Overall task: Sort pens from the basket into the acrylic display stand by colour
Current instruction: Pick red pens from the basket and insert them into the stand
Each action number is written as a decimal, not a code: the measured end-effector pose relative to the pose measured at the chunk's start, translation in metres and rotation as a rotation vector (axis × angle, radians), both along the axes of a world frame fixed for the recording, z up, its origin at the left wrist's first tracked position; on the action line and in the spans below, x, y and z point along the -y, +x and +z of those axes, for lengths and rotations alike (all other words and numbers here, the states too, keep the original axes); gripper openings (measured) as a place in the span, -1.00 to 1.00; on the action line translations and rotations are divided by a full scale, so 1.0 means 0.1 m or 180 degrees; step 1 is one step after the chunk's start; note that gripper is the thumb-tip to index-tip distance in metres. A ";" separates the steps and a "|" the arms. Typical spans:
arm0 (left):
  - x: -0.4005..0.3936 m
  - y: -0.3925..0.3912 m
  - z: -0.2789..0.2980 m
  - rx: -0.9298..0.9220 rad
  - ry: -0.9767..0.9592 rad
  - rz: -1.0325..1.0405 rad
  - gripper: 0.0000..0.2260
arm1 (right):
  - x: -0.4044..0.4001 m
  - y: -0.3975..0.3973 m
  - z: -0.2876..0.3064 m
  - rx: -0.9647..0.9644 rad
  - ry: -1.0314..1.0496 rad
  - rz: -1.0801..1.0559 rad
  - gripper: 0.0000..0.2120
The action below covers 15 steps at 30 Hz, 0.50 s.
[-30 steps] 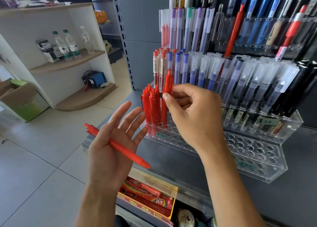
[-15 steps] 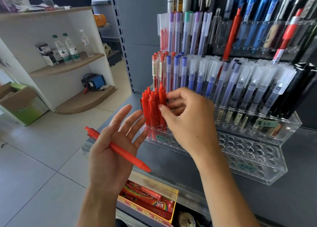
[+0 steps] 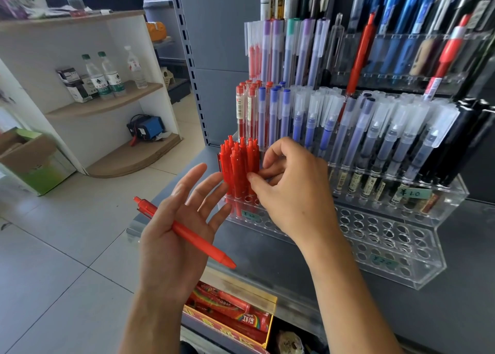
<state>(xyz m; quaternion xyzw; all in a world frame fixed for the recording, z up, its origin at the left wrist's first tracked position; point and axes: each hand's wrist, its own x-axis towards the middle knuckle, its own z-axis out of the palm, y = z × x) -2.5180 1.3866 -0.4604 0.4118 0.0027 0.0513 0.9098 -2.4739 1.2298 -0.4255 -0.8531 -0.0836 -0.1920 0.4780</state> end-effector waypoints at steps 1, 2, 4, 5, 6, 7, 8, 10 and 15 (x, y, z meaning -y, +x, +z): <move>0.01 0.00 0.00 0.0010 0.0001 -0.0005 -0.60 | 0.01 0.00 0.00 -0.0011 -0.0016 -0.0015 -0.73; 0.01 0.00 0.00 0.0012 0.0008 0.0006 -0.60 | 0.02 0.00 0.00 -0.0033 -0.0038 -0.0016 -0.73; 0.01 0.01 -0.01 0.0004 0.0008 0.0027 -0.60 | 0.04 0.00 0.02 -0.0140 -0.0127 0.0066 -0.73; 0.01 0.01 -0.01 -0.0005 0.0002 0.0024 -0.60 | 0.05 -0.01 0.03 -0.0213 -0.0179 0.0127 -0.72; 0.01 0.01 -0.01 -0.0017 -0.0018 0.0029 -0.60 | 0.06 -0.02 0.04 -0.0267 -0.0221 0.0166 -0.71; 0.01 0.01 -0.02 -0.0036 -0.0021 0.0038 -0.60 | 0.07 -0.03 0.04 -0.0284 -0.0254 0.0171 -0.70; 0.02 0.01 -0.02 -0.0038 -0.0022 0.0027 -0.60 | 0.08 -0.03 0.06 -0.0269 -0.0276 0.0154 -0.70; 0.02 0.02 -0.03 -0.0022 0.0036 0.0026 -0.59 | 0.10 -0.05 0.09 -0.0216 -0.0262 0.0153 -0.71; -0.01 0.03 -0.06 0.0018 0.0158 -0.0005 -0.54 | 0.08 -0.14 0.20 -0.0367 -0.0078 0.0712 -0.85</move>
